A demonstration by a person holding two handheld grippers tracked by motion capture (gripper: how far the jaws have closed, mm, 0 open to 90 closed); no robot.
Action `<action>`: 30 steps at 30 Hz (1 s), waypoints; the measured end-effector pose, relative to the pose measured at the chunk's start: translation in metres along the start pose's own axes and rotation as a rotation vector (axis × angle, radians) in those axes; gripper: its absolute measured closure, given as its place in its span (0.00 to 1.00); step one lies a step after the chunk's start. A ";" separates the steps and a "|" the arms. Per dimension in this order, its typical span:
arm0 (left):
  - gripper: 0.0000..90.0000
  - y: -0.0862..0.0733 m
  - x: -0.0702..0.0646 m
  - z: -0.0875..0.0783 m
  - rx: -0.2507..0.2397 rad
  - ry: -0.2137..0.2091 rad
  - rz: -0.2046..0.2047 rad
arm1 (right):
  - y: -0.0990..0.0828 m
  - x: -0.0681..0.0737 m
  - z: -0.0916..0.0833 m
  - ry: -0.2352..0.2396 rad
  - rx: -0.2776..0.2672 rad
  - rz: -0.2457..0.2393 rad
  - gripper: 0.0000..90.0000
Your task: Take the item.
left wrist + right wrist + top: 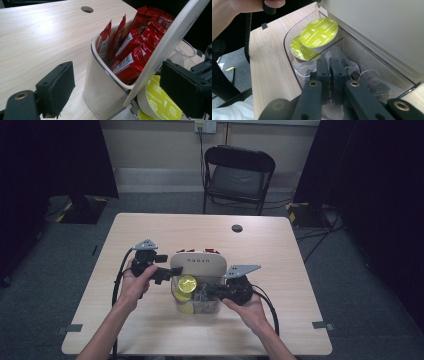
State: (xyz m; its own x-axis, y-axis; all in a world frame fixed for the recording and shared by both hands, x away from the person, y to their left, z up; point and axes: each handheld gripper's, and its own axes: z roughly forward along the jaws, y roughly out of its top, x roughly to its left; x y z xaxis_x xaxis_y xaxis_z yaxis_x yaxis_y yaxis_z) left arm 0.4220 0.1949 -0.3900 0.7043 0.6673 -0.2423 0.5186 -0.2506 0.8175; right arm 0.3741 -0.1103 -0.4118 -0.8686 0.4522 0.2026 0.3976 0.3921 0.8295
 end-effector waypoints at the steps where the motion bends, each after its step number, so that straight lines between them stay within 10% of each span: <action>1: 0.14 0.000 0.000 0.000 -0.001 0.000 0.001 | 0.000 0.000 0.000 0.002 -0.001 0.001 0.99; 30: 0.14 -0.001 0.000 0.001 -0.007 -0.002 -0.003 | 0.005 -0.004 -0.014 -0.004 -0.079 0.039 1.00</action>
State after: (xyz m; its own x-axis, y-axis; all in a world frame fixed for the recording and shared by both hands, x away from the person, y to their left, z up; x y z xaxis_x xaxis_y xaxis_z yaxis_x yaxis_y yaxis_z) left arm 0.4219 0.1944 -0.3908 0.7039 0.6665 -0.2457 0.5170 -0.2435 0.8206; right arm 0.3753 -0.1209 -0.4009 -0.8518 0.4690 0.2333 0.4062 0.3102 0.8595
